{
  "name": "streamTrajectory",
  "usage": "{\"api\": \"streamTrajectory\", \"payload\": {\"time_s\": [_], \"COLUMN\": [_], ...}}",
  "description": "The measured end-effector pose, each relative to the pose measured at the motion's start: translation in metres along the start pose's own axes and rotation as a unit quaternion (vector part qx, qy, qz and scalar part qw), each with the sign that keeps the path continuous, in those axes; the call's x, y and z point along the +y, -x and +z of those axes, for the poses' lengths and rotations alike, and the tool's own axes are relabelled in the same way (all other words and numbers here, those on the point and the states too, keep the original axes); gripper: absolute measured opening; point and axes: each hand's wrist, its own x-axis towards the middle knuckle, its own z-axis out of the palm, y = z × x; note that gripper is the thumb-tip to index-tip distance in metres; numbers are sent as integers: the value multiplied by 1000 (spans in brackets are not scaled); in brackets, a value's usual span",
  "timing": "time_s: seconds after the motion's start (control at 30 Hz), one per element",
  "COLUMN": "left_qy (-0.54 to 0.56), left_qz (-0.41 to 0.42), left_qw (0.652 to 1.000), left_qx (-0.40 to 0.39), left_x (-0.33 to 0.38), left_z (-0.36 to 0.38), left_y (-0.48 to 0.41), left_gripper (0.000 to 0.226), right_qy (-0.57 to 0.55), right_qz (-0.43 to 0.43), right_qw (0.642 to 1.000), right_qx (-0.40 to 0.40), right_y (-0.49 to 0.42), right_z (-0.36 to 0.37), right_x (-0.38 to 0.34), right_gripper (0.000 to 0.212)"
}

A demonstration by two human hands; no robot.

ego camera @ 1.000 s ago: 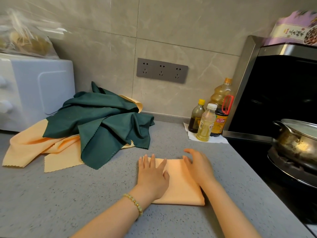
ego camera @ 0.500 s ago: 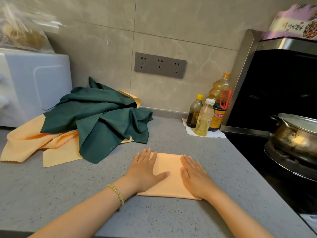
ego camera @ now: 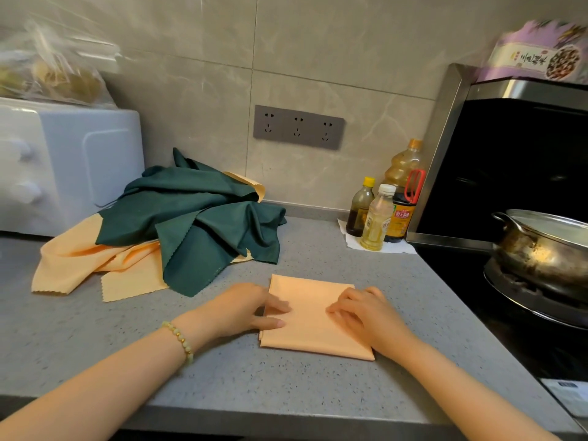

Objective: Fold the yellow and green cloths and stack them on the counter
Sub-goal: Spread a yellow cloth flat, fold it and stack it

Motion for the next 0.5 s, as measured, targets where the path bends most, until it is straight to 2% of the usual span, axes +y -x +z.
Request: {"api": "streamTrajectory", "payload": {"time_s": [0.07,0.1,0.17,0.23,0.3,0.4,0.5], "left_qy": [-19,-22,-30,-53,-71,-77,-69], "left_qz": [2,2,6,14,26,46,49], "left_qw": [1000,1000,999,998,997,996,996], "left_qx": [4,3,-7,-25,-19,3,15], "left_x": [2,4,7,11,14,15,11], "left_z": [-3,-3,-1,0,1,1,7], "left_y": [5,8,14,20,23,26,26], "left_gripper": [49,60,85,95,89,73,61], "right_qy": [1,-4,0,27,35,18,4], "right_qz": [-11,-15,-15,-16,-15,-18,2], "right_qw": [1000,1000,999,995,993,997,998], "right_qx": [-5,-7,-43,-97,-110,-73,-65], "right_y": [7,11,21,31,38,41,44], "right_z": [-3,-5,-10,-11,-11,-12,-9], "right_x": [2,3,1,-1,-3,-4,2], "right_gripper": [26,28,48,69,70,54,49]}}
